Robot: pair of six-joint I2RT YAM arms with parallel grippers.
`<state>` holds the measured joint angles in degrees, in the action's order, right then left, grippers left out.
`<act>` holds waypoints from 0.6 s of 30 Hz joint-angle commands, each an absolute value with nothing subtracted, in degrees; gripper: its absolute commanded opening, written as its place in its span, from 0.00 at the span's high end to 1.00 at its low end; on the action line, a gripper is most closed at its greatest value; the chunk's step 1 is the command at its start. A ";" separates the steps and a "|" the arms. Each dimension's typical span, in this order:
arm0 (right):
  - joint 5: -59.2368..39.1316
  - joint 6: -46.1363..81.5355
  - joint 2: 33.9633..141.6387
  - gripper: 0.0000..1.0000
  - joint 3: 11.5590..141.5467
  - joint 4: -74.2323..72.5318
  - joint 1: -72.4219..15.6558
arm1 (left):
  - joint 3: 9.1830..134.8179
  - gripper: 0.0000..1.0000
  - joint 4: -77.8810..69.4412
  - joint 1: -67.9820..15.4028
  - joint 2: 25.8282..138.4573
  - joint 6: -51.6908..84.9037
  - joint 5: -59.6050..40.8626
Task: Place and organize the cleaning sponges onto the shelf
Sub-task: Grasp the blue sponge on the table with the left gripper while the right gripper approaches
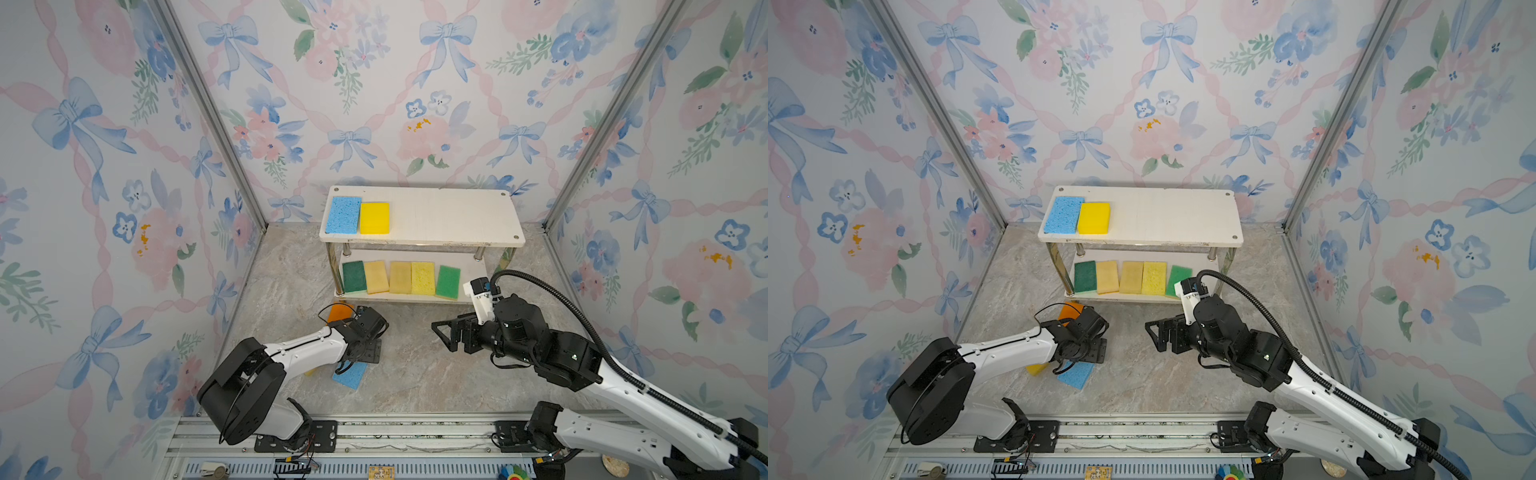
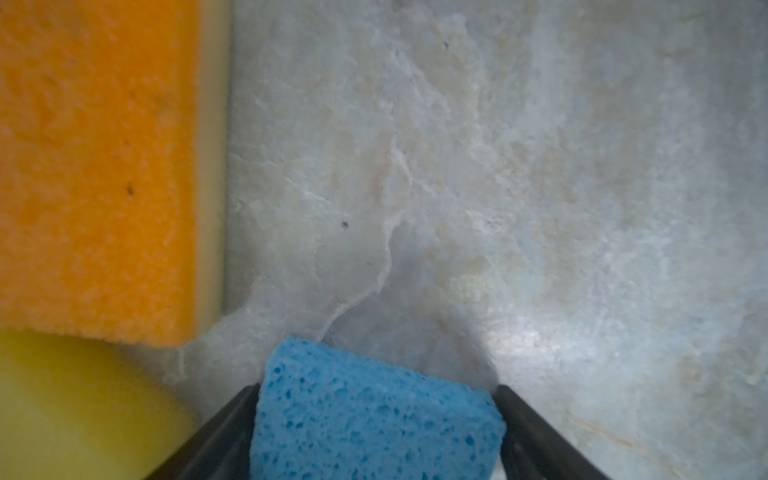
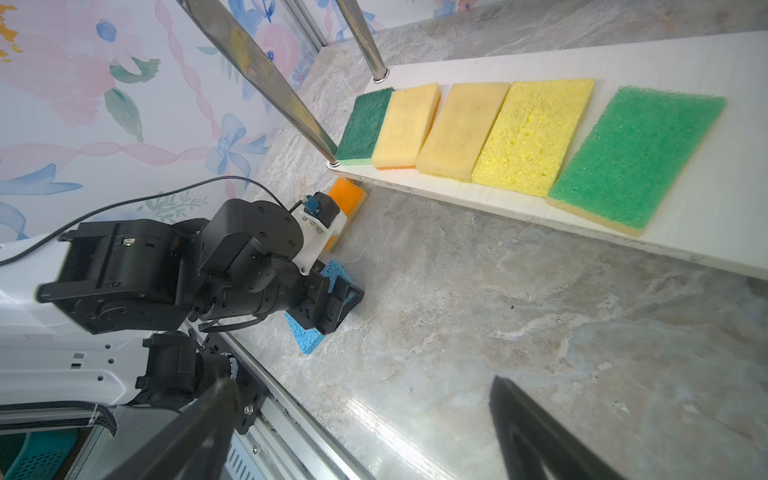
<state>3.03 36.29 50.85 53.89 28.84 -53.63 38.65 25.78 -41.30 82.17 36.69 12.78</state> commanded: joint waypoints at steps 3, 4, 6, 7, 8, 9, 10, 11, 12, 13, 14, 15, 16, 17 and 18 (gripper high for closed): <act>3.25 37.18 49.70 0.03 54.71 28.36 -53.66 | 37.53 0.11 28.23 -42.01 86.87 35.39 10.89; 3.34 37.18 49.65 0.03 54.76 28.35 -53.59 | 37.59 0.14 28.13 -42.09 87.17 35.39 10.70; 3.49 37.12 49.54 0.03 54.62 28.30 -53.64 | 37.70 0.23 28.12 -42.19 87.62 35.24 10.06; 3.58 37.14 49.49 0.03 54.59 28.31 -53.70 | 37.67 0.29 28.12 -42.19 87.67 35.16 9.88; 3.58 37.16 49.52 0.03 54.49 28.28 -53.70 | 37.75 0.35 28.12 -42.20 87.56 35.20 9.63; 3.60 37.10 49.51 0.03 54.49 28.21 -53.65 | 37.88 0.37 28.12 -42.27 87.24 35.17 9.35; 3.56 37.13 49.59 0.03 54.44 28.23 -53.70 | 38.00 0.37 28.12 -42.27 86.81 35.24 9.03; 3.66 37.24 49.58 0.03 54.41 28.21 -53.70 | 38.18 0.38 28.12 -42.28 86.20 35.23 8.43; 3.65 37.10 49.80 0.03 54.40 28.21 -53.79 | 38.60 0.39 28.17 -42.22 85.44 35.33 7.70; 3.56 37.11 49.99 0.03 54.34 28.18 -53.88 | 38.67 0.39 28.19 -42.21 84.47 35.53 6.97; 3.58 37.15 50.22 0.03 54.32 28.13 -53.93 | 38.67 0.39 28.23 -42.24 83.77 35.71 6.51; 3.61 37.31 50.48 0.03 54.23 27.97 -54.21 | 40.87 0.39 28.20 -42.19 82.69 36.06 5.95; 3.60 37.40 50.81 0.03 54.02 27.78 -54.46 | 41.70 0.39 28.22 -42.11 81.85 36.43 5.23; 3.60 37.72 51.08 0.03 53.81 27.46 -54.77 | 42.28 0.39 28.29 -42.02 81.10 36.68 4.52; 3.44 38.21 51.61 0.03 53.41 27.13 -55.08 | 43.02 0.38 28.21 -41.82 80.32 37.06 3.80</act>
<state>3.07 37.12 50.61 53.89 28.60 -54.22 40.71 26.24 -41.98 82.61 36.03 8.29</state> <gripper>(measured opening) 0.971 0.617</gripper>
